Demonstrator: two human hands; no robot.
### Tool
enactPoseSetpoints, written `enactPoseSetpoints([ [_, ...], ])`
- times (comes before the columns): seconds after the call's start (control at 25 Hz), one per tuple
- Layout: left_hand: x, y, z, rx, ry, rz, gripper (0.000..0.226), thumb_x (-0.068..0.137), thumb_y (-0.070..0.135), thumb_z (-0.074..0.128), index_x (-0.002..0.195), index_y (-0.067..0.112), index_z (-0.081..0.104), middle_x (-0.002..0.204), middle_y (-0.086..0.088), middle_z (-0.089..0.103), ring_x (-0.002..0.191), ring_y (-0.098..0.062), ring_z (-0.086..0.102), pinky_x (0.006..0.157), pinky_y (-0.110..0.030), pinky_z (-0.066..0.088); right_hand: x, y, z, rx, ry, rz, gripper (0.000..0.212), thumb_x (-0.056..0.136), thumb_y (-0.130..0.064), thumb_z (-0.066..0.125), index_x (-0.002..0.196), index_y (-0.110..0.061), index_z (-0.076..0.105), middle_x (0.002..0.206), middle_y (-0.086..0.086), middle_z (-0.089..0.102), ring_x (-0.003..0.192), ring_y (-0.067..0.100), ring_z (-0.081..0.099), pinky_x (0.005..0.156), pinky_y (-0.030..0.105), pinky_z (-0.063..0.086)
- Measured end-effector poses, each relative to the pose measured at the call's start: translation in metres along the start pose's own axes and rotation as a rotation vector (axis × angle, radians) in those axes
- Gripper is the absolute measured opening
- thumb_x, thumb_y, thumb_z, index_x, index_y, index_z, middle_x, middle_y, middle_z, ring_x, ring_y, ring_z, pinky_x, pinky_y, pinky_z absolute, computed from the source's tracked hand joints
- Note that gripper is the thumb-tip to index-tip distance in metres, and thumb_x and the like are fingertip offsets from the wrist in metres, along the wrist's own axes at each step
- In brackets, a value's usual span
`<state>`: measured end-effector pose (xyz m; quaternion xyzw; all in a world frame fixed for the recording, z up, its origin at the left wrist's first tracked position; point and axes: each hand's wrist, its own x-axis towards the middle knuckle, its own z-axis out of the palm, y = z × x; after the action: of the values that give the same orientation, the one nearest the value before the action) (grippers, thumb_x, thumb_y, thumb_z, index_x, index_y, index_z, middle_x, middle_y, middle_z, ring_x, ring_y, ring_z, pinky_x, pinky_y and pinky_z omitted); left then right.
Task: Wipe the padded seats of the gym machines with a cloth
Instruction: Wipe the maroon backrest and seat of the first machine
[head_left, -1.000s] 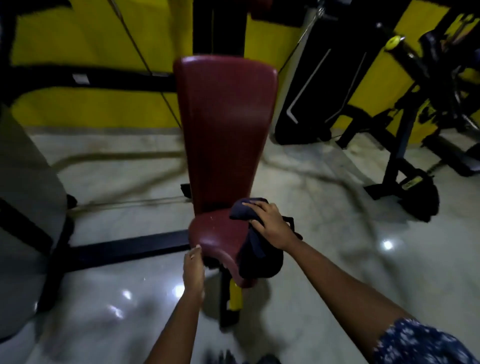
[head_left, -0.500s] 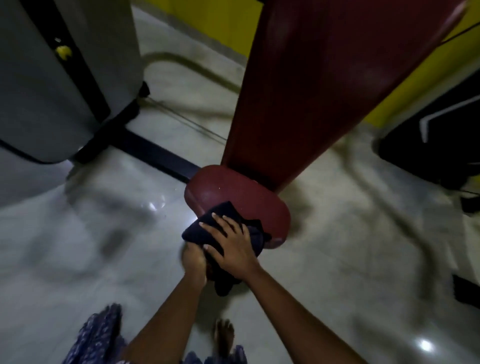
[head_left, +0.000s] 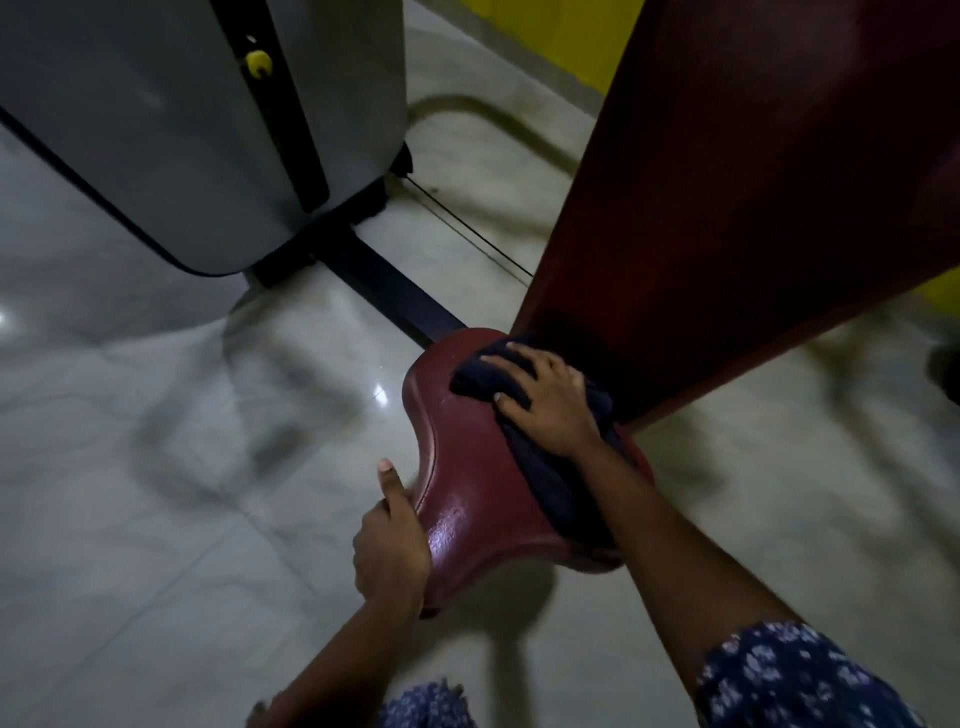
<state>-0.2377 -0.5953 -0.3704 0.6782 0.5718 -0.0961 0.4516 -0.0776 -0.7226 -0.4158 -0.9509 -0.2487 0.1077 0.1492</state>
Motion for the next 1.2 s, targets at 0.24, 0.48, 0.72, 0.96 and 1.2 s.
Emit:
enactPoseSetpoints([
  [0.24, -0.004, 0.003, 0.001, 0.008, 0.028, 0.015, 0.079, 0.090, 0.063, 0.012, 0.114, 0.009, 0.065, 0.116, -0.025, 0.061, 0.108, -0.040, 0.055, 0.091, -0.043, 0.040, -0.046, -0.061, 0.005, 0.101, -0.091, -0.455, 0.046, 0.079, -0.047, 0.040, 0.124, -0.044, 0.051, 0.144, -0.007, 0.041, 0.127, 0.021, 0.035, 0.096, 0.044, 0.026],
  [0.48, 0.007, 0.002, 0.000, 0.018, 0.013, 0.008, 0.081, 0.086, 0.068, 0.007, 0.113, 0.022, 0.068, 0.118, -0.018, 0.063, 0.110, -0.036, 0.054, 0.094, -0.042, 0.039, 0.060, -0.062, 0.000, -0.109, -0.216, -0.691, 0.057, 0.073, -0.056, 0.029, 0.111, -0.032, 0.062, 0.130, -0.008, 0.054, 0.126, 0.018, 0.038, 0.097, 0.045, 0.023],
  [0.72, 0.007, 0.004, -0.005, -0.018, -0.134, -0.012, 0.112, 0.059, 0.086, -0.004, 0.126, 0.021, 0.059, 0.126, -0.018, 0.060, 0.116, -0.034, 0.054, 0.104, -0.044, 0.038, 0.030, -0.067, 0.009, -0.076, -0.242, -0.881, 0.051, 0.076, -0.054, 0.033, 0.101, -0.026, 0.068, 0.112, -0.006, 0.063, 0.117, 0.017, 0.047, 0.097, 0.040, 0.019],
  [0.96, 0.031, 0.054, 0.009, 0.029, -0.315, 0.109, 0.105, 0.061, 0.083, -0.001, 0.120, 0.018, 0.058, 0.124, -0.011, 0.059, 0.104, -0.026, 0.055, 0.097, -0.033, 0.036, 0.109, -0.070, 0.008, -0.169, -0.339, -0.721, 0.062, 0.077, -0.064, 0.022, 0.111, -0.029, 0.060, 0.115, -0.004, 0.059, 0.114, 0.018, 0.045, 0.092, 0.043, 0.029],
  [1.2, 0.032, 0.048, 0.030, 0.363, -0.147, 0.226, 0.072, 0.086, 0.071, 0.023, 0.122, 0.012, 0.044, 0.120, -0.015, 0.059, 0.110, -0.033, 0.056, 0.091, -0.040, 0.041, 0.135, -0.023, 0.007, 0.063, -0.360, -0.284, 0.039, 0.094, -0.050, 0.041, 0.123, -0.025, 0.052, 0.123, 0.007, 0.056, 0.117, 0.029, 0.047, 0.090, 0.038, 0.035],
])
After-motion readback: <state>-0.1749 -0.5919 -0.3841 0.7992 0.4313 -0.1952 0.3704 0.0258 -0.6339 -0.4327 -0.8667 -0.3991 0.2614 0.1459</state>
